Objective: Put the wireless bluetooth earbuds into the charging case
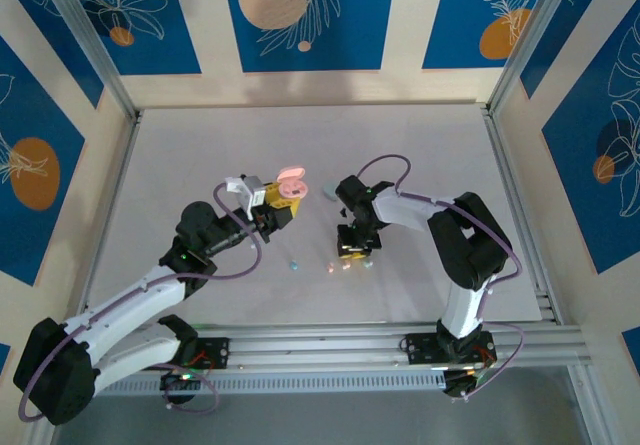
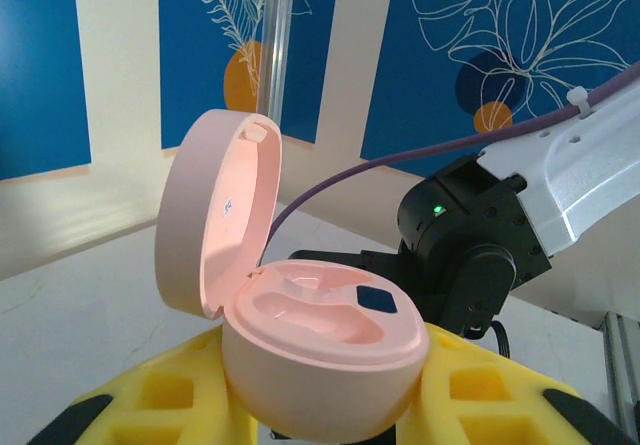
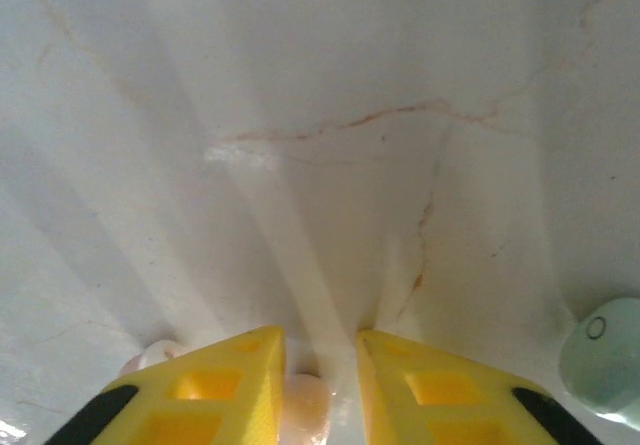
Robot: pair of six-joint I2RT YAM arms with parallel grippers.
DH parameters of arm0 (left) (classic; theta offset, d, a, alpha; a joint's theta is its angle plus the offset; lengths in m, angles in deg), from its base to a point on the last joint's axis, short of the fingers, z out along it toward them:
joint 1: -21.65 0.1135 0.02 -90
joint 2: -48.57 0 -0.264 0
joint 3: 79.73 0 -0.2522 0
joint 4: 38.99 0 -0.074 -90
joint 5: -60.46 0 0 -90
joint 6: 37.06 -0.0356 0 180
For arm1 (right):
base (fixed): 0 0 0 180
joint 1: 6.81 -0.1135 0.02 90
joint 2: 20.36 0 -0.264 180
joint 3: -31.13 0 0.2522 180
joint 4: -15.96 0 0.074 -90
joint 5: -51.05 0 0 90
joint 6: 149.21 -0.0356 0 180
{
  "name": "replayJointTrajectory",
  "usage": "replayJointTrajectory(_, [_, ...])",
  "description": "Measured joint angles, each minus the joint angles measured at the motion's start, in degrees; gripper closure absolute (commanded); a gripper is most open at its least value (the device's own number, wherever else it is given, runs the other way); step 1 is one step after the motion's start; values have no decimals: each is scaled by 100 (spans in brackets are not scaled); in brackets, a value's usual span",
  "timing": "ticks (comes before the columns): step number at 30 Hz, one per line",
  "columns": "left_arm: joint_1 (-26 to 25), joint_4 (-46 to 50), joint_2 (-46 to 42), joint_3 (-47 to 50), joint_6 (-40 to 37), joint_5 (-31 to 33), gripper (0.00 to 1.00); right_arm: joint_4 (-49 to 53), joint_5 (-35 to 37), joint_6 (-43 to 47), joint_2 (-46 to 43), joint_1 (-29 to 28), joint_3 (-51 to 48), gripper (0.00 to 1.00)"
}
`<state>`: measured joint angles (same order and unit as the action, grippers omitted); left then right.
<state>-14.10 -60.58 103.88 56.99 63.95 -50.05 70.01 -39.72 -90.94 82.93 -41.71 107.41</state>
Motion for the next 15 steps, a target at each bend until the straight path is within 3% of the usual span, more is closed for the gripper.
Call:
replayJointTrajectory(6, [0, 35, -2, 0, -2, 2, 70, -155, -199, -129, -192, 107, -225, 64])
replayJointTrajectory(15, [0, 35, 0, 0, 0, 0, 70, -68, -315, -247, -323, 39, -363, 67])
